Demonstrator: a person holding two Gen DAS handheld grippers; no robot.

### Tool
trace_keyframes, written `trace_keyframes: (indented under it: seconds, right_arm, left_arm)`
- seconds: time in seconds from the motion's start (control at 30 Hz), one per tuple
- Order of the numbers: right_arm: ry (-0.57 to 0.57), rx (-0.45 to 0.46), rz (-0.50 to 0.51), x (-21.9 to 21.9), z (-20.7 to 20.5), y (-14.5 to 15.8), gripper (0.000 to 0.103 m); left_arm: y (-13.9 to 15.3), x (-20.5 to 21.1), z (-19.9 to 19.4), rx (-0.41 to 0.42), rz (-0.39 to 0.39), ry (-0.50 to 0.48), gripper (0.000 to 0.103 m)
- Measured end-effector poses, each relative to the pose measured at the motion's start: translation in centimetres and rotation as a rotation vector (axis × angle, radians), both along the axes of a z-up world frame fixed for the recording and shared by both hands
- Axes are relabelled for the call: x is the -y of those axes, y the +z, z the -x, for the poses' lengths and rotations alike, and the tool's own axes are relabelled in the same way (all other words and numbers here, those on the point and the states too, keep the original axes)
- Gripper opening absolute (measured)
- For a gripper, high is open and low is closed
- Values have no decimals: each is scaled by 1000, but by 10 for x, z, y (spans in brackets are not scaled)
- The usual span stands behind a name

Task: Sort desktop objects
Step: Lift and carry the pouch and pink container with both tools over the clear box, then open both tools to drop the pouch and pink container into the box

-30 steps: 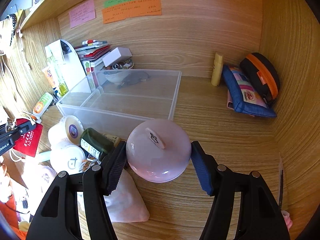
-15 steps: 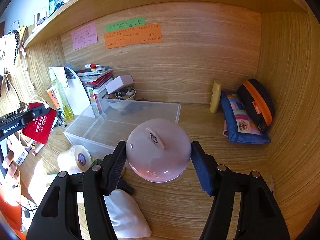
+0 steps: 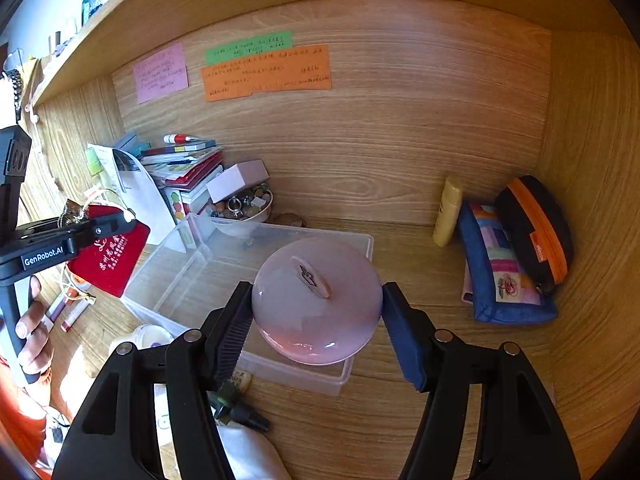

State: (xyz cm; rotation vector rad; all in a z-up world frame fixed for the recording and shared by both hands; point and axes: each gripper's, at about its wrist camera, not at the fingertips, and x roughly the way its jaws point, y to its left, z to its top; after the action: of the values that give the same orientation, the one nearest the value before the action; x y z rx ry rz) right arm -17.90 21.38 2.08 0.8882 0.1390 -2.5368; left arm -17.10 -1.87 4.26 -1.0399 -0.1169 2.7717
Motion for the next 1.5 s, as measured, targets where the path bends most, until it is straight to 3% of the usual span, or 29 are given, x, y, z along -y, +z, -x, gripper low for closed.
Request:
trace_keyframes:
  seconds: [0.3,0.87,1.07,1.4,1.5]
  right_arm:
    - [38,63,-74,28,39,-18,61]
    - [103,281,-184,58,93,-69,61]
    - [129,282,-272,70,90,-76,61]
    - [154,290,-331,83,84,-88,61]
    - [155,286,-339,87,84,-88,61]
  left_arm:
    - [-21,-5,44,105,-7,-40,16]
    - [-62,-21,86,255,84,-109,16]
    - [-74,-26,91,298,101,-117,16]
    - [-88,-27,94,324,126,-99,16]
    - [-89,-25,95,325,118,-103,22]
